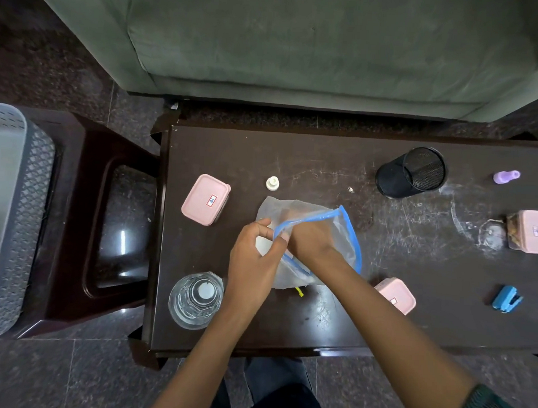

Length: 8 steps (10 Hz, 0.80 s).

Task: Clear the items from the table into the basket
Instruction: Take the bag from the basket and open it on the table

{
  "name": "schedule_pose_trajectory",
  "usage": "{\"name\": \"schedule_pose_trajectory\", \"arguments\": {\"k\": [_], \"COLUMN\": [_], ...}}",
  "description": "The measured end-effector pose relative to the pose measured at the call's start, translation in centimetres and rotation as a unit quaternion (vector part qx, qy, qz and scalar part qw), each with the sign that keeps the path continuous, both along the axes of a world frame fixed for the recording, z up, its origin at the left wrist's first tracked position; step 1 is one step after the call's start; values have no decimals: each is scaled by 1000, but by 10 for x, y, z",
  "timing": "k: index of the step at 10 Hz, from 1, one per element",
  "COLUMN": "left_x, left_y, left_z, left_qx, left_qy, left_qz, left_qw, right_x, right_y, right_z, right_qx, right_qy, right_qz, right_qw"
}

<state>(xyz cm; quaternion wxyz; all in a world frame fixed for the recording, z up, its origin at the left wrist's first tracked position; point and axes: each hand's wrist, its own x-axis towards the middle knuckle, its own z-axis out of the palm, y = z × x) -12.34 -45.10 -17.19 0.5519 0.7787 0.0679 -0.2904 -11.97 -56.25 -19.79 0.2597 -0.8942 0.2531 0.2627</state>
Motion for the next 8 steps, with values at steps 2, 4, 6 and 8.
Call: {"name": "schedule_pose_trajectory", "arguments": {"k": [2,4,6,8], "left_x": [13,42,57,38], "left_y": [18,26,22,25], "left_z": [2,-36,-61,-44], "left_qx": [-38,33,68,391], "left_qy": [33,125,231,-46], "left_qz": [-18,-16,-35,-207], "left_qw": [999,992,970,896], "right_x": [-17,-24,-5,-8], "right_y": [-10,-30,-37,-33], "right_z": [14,18,-1,-22], "right_qx": [120,297,364,460], "right_qy": [-88,-142,-61,-13], "right_qz": [-63,-166,-381,-437], "right_qw": [987,930,848,773]}}
